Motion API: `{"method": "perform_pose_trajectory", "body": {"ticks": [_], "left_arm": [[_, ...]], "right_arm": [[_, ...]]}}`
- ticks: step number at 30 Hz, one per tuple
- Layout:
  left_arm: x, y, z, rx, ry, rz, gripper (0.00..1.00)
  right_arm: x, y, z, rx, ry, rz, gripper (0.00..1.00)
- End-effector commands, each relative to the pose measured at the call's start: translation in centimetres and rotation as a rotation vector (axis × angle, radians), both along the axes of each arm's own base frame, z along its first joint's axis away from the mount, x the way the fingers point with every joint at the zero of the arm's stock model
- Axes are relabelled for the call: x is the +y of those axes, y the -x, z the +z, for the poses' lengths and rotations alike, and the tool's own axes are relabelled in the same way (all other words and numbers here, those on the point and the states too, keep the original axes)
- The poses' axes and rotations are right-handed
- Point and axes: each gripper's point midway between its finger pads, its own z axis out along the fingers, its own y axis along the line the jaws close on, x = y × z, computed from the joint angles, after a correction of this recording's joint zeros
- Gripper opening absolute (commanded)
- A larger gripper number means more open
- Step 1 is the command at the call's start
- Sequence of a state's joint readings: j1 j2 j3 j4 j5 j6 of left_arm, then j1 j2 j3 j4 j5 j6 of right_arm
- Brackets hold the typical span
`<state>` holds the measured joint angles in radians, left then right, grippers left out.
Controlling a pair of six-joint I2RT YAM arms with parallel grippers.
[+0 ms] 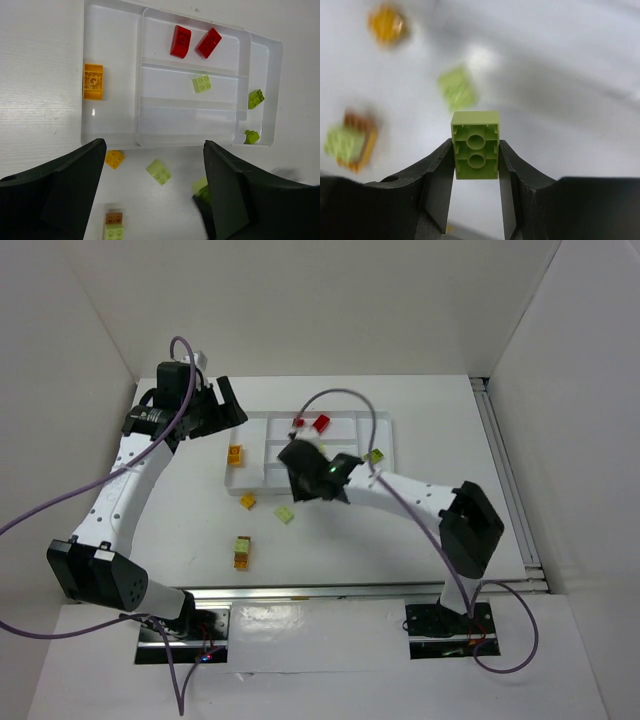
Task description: Sort the legos into containers by color
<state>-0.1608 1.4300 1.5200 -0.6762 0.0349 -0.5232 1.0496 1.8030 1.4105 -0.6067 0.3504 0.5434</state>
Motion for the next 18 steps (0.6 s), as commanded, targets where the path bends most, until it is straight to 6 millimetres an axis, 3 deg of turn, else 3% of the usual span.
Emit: {"method": "perform_pose_trajectory", "body": {"ticks": [1, 2, 6, 9, 13, 18], "left_arm": [[0.1, -0.4, 0.2, -0.023, -0.007, -0.012, 0.89], [0.1, -0.4, 0.2, -0.023, -0.007, -0.012, 0.89], [-0.1, 0.1, -0.4, -0.007, 0.004, -0.015, 0.89], [-0.1, 0.2, -0.8, 0.003, 0.003, -0.015, 0.89], [-0.2, 0.3, -0.7, -0.006, 0.010, -0.022, 0.89], [-0.5, 0.3, -0.9, -0.004, 0.021, -0.037, 0.89]], "right_arm": [[-2.2, -7.5, 5.9, -0.145, -0.150, -0.065, 0.32], [-3.3, -9.7, 6.2, -0.143, -0.168, -0.096, 0.32], [-3.3, -15.9, 6.0, -0.172, -0.182, -0.135, 0.32], [-3.2, -19.0, 4.8, -0.160, -0.188, -0.163, 0.32], [-3.3, -21.1, 2.6, -0.146, -0.172, -0.187, 0.32], [-4.1, -22.8, 2.1, -0.150, -0.178, -0.223, 0.32]]}}
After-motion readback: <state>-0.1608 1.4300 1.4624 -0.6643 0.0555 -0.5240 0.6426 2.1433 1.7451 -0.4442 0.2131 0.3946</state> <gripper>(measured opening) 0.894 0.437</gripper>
